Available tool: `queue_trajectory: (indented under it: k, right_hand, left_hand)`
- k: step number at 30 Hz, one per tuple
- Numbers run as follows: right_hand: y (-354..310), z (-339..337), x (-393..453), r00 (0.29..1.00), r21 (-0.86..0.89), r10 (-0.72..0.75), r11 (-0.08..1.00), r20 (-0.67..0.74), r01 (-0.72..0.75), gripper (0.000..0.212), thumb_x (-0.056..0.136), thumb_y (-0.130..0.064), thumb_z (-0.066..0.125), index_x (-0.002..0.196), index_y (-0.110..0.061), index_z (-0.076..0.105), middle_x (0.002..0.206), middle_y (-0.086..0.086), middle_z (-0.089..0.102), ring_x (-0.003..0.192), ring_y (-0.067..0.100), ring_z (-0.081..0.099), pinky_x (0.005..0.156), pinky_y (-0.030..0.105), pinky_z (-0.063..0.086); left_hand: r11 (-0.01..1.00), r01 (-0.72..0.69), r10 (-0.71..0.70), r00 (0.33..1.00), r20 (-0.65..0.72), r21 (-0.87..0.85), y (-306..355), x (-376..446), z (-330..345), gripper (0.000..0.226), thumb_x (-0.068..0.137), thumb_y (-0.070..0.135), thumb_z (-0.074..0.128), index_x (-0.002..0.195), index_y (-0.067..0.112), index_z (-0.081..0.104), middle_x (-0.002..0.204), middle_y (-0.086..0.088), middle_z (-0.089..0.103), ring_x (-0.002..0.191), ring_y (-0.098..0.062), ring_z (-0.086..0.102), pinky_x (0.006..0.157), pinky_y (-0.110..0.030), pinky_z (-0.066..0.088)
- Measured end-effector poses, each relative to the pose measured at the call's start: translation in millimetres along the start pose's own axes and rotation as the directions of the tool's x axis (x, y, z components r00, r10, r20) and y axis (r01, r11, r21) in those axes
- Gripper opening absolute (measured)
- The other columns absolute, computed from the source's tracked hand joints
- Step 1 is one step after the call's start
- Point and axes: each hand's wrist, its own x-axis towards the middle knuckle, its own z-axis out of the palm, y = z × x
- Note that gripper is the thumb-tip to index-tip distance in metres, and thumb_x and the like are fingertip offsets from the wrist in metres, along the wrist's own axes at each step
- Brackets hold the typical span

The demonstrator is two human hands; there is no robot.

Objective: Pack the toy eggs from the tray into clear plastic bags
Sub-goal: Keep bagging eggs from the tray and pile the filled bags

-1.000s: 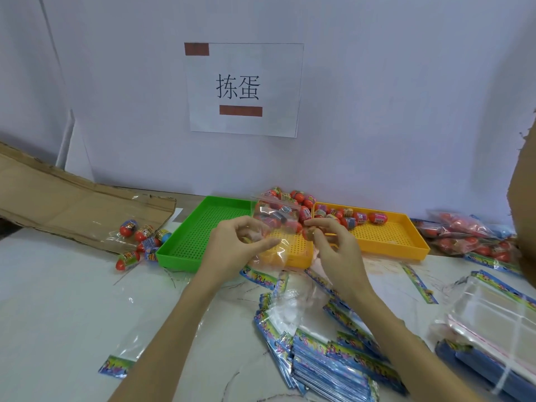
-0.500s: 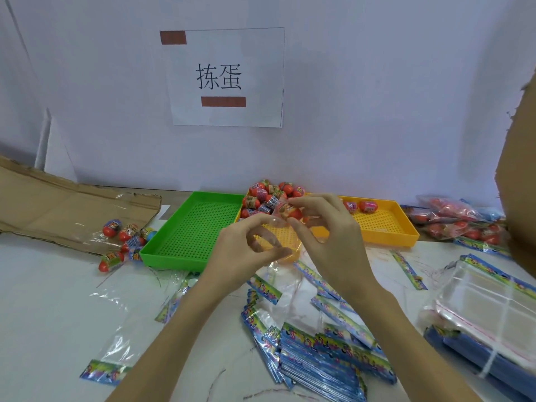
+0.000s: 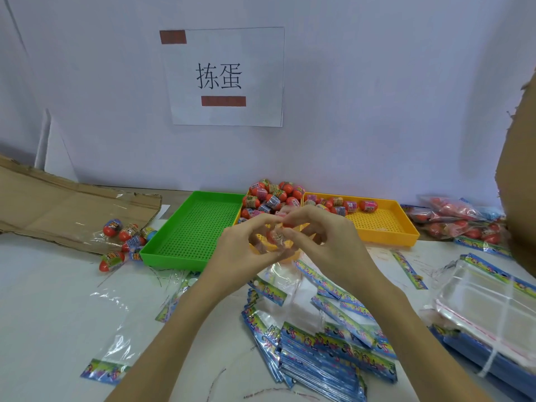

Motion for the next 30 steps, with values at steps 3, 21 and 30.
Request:
queue_trajectory:
  k: [3,21,30]
  right_hand:
    - [1,-2,-1,0.999,-0.01,0.015,1.0,0.031,-0.015,0.012,0.099,-0.022,0.069,0.108,-0.025,0.076,0.097,-0.017,0.073,0.082,0.006,0.07,0.065,0.018,0.051]
    - [-3,-6,-3,0.991,-0.08,-0.003,0.997,0.132,0.013,0.017,0.101,-0.013,0.064,0.114,-0.023,0.067,0.109,-0.013,0.066,0.093,0.005,0.062,0.073,0.028,0.053]
    - [-8,16,-7,0.971,0.149,0.084,0.982,0.224,-0.12,0.018,0.101,-0.019,0.066,0.118,-0.019,0.065,0.101,-0.005,0.073,0.091,0.01,0.072,0.076,0.025,0.058]
  left_hand:
    - [1.0,0.007,-0.007,1.0,0.021,-0.004,0,-1,3,0.046,0.076,0.059,0.082,0.116,0.039,0.071,0.089,0.014,0.074,0.068,-0.011,0.064,0.066,-0.028,0.054]
    - [0.98,0.121,-0.102,0.987,0.123,-0.159,13,-1,0,0.025,0.111,0.029,0.052,0.127,0.021,0.069,0.101,0.007,0.076,0.096,-0.008,0.071,0.083,-0.02,0.053]
    - [0.998,0.036,-0.038,0.998,-0.044,-0.043,14,-3,5,0.026,0.112,0.021,0.049,0.116,0.026,0.074,0.087,0.009,0.073,0.074,-0.015,0.066,0.067,-0.034,0.055]
